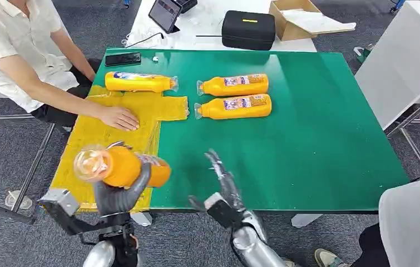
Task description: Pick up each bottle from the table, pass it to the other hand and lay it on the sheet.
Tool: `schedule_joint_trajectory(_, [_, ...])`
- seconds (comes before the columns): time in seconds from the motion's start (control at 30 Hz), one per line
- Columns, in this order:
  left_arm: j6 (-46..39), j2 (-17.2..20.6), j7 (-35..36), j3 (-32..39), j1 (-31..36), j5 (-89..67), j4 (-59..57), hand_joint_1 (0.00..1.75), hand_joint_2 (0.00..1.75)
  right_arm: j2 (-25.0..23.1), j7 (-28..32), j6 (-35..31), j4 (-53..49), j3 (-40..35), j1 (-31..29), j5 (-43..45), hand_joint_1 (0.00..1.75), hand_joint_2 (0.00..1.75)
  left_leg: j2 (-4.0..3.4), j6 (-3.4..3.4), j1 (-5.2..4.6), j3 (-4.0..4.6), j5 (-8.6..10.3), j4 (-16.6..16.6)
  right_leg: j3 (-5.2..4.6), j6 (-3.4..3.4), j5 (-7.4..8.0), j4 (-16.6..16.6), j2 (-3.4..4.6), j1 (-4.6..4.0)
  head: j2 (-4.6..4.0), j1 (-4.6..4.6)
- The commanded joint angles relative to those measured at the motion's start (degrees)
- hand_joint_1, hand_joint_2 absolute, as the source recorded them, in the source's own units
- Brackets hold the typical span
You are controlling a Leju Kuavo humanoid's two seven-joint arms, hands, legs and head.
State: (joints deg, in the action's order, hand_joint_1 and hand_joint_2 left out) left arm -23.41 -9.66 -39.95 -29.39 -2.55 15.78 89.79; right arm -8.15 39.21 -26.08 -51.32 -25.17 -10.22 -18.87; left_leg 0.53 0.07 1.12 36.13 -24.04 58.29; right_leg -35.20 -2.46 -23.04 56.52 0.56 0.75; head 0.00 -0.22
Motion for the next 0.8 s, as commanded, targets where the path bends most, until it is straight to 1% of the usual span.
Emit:
schedule_joint_trajectory(0.03, [5.4,0.2,2.4,8.9,-4.8,6.5,10.2,1.75,1.75,3.3,-0.5,3.6,-9.1,11.9,9.0,-1.8,0.0,0.0,0.04,0.07,-0.03,-0.23,-0.13,0.0,0.26,0.1,-0.16,0.0,-0.14,-0.01,0.0,0.0])
schedule_joint_trajectory(0.07, [5.4,0.1,2.4,8.9,-4.8,6.5,10.1,1.75,1.75,3.2,-0.6,3.6,-9.0,11.8,8.9,-1.9,0.0,0.0,0.0,0.02,-0.03,-0.09,-0.09,0.0,0.09,0.08,-0.08,0.0,-0.07,0.0,0.0,-0.02])
schedule_joint_trajectory(0.1, [5.2,-0.2,2.4,8.8,-4.4,6.5,9.4,1.75,1.75,2.7,-0.7,3.9,-8.6,11.7,8.7,-1.9,0.0,0.0,-0.02,0.04,-0.03,-0.19,-0.14,0.0,0.17,0.12,-0.12,0.0,-0.08,-0.01,0.0,-0.02])
schedule_joint_trajectory(0.13, [5.0,-0.2,2.5,8.7,-3.7,6.4,8.4,1.75,1.75,2.4,-0.8,4.4,-7.7,11.4,8.5,-2.0,0.0,0.0,-0.01,0.01,-0.03,-0.1,-0.09,0.0,0.08,0.08,-0.07,0.0,-0.06,0.0,0.0,-0.02])
schedule_joint_trajectory(0.17, [3.7,-0.3,2.3,8.7,-3.1,5.1,7.3,1.75,1.75,2.2,-0.8,4.9,-6.8,11.1,8.3,-2.0,0.0,0.0,-0.05,0.02,-0.02,-0.2,-0.13,0.0,0.18,0.13,-0.09,0.0,-0.05,-0.03,0.0,-0.02])
schedule_joint_trajectory(0.2, [1.5,-0.3,1.7,8.4,-2.2,2.5,5.8,1.75,1.75,2.1,-0.4,4.6,-6.0,10.8,8.2,-2.2,0.0,0.0,-0.02,0.02,-0.02,-0.12,-0.06,0.0,0.09,0.09,-0.04,0.0,-0.06,-0.01,0.0,-0.02])
schedule_joint_trajectory(0.27, [-8.1,0.1,0.7,7.6,-0.1,-9.9,0.9,1.75,1.75,2.4,0.7,2.9,-4.8,10.7,7.9,-2.5,0.0,0.0,0.03,0.02,0.01,-0.18,-0.03,-0.1,0.16,0.09,-0.03,-0.1,-0.11,-0.04,0.0,-0.02])
schedule_joint_trajectory(0.3, [-10.7,1.1,5.7,6.9,1.2,-17.5,-3.5,1.75,1.75,2.7,0.8,1.6,-4.6,11.2,7.9,-2.8,0.0,0.0,0.05,0.03,0.01,-0.26,-0.03,-0.1,0.24,0.12,-0.04,-0.1,-0.15,-0.05,0.0,-0.02])
schedule_joint_trajectory(0.33, [-12.5,1.8,9.2,6.9,2.1,-24.1,-7.4,1.75,1.75,2.9,0.8,1.4,-4.4,11.7,7.9,-2.9,0.0,0.0,0.06,-0.02,-0.01,-0.17,0.04,-0.1,0.14,0.07,0.0,-0.1,-0.13,-0.01,0.0,-0.02])
schedule_joint_trajectory(0.37, [-14.5,1.6,7.9,7.6,3.0,-29.5,-11.0,1.75,1.75,3.2,0.8,2.0,-5.0,11.9,7.8,-2.7,0.0,0.0,0.09,0.0,-0.03,-0.3,0.05,-0.2,0.27,0.1,-0.01,-0.1,-0.18,0.0,0.0,-0.02])
schedule_joint_trajectory(0.4, [-16.6,1.7,9.7,8.9,4.7,-38.6,-16.5,1.75,1.75,3.2,0.8,3.2,-4.7,11.7,7.1,-2.9,0.0,0.0,0.09,0.01,-0.04,-0.44,0.05,-0.2,0.4,0.14,-0.02,-0.2,-0.21,0.0,0.0,-0.04])
schedule_joint_trajectory(0.43, [-16.6,1.0,11.2,11.5,5.8,-46.2,-20.1,1.75,1.75,3.0,0.8,4.1,-4.3,11.3,6.3,-3.4,0.0,0.0,0.13,0.01,-0.05,-0.34,0.13,-0.2,0.32,0.09,0.0,-0.2,-0.21,0.03,0.02,0.0])
schedule_joint_trajectory(0.47, [-16.6,0.8,13.5,13.6,8.1,-54.6,-25.4,1.75,1.75,2.4,0.8,5.0,-3.4,10.6,5.3,-3.6,0.0,0.0,0.12,0.04,-0.05,-0.46,0.15,-0.3,0.45,0.12,0.02,-0.3,-0.23,0.01,0.0,-0.02])
schedule_joint_trajectory(0.53, [-16.6,2.0,17.1,13.7,12.4,-63.2,-34.4,1.75,1.75,1.5,0.8,5.6,-1.5,8.9,3.7,-4.3,0.0,0.0,-0.04,0.04,-0.02,-0.27,0.16,-0.2,0.23,0.08,0.07,-0.1,-0.05,0.01,0.0,0.0])
schedule_joint_trajectory(0.57, [-16.4,2.5,18.0,13.2,14.6,-65.2,-38.7,1.75,1.75,1.1,0.8,5.7,-0.8,8.0,3.0,-4.4,0.0,0.0,-0.01,0.05,-0.04,-0.33,0.18,-0.2,0.31,0.11,0.07,-0.2,-0.1,0.01,0.0,0.0])
schedule_joint_trajectory(0.6, [-14.5,2.9,18.7,12.5,17.0,-66.2,-43.5,1.75,1.75,0.9,0.8,5.2,-0.4,6.9,2.6,-4.4,0.0,0.0,-0.06,0.02,-0.03,-0.28,0.17,-0.2,0.24,0.09,0.08,-0.1,-0.03,0.01,0.0,-0.02])
schedule_joint_trajectory(0.67, [-11.7,3.4,20.1,11.5,19.5,-67.3,-48.3,1.75,1.75,0.9,0.8,5.1,0.0,5.6,2.0,-3.5,0.0,0.0,-0.05,0.01,-0.03,-0.41,0.21,-0.3,0.37,0.16,0.1,-0.2,-0.09,-0.01,0.0,-0.02])
schedule_joint_trajectory(0.7, [-10.4,3.8,20.6,10.4,20.7,-68.7,-50.2,1.66,1.75,0.9,0.8,5.0,0.2,5.1,1.7,-3.1,0.0,0.0,-0.03,0.0,0.02,-0.3,0.22,-0.2,0.28,0.17,0.12,-0.1,-0.1,-0.05,0.0,-0.02])
schedule_joint_trajectory(0.73, [-8.7,3.8,21.0,10.3,21.4,-68.4,-51.3,1.2,1.75,1.0,0.8,5.3,0.4,4.9,1.4,-2.8,0.0,0.0,-0.04,-0.01,0.01,-0.21,0.2,-0.1,0.16,0.22,0.16,-0.1,-0.07,-0.03,0.0,0.0])
schedule_joint_trajectory(0.8, [-7.9,3.8,21.2,10.3,21.7,-68.3,-51.6,1.19,1.75,1.0,0.8,5.4,0.5,4.9,1.3,-2.7,0.0,0.0,-0.06,-0.01,0.04,-0.2,0.21,-0.1,0.16,0.22,0.15,-0.1,-0.06,-0.07,0.02,-0.02])
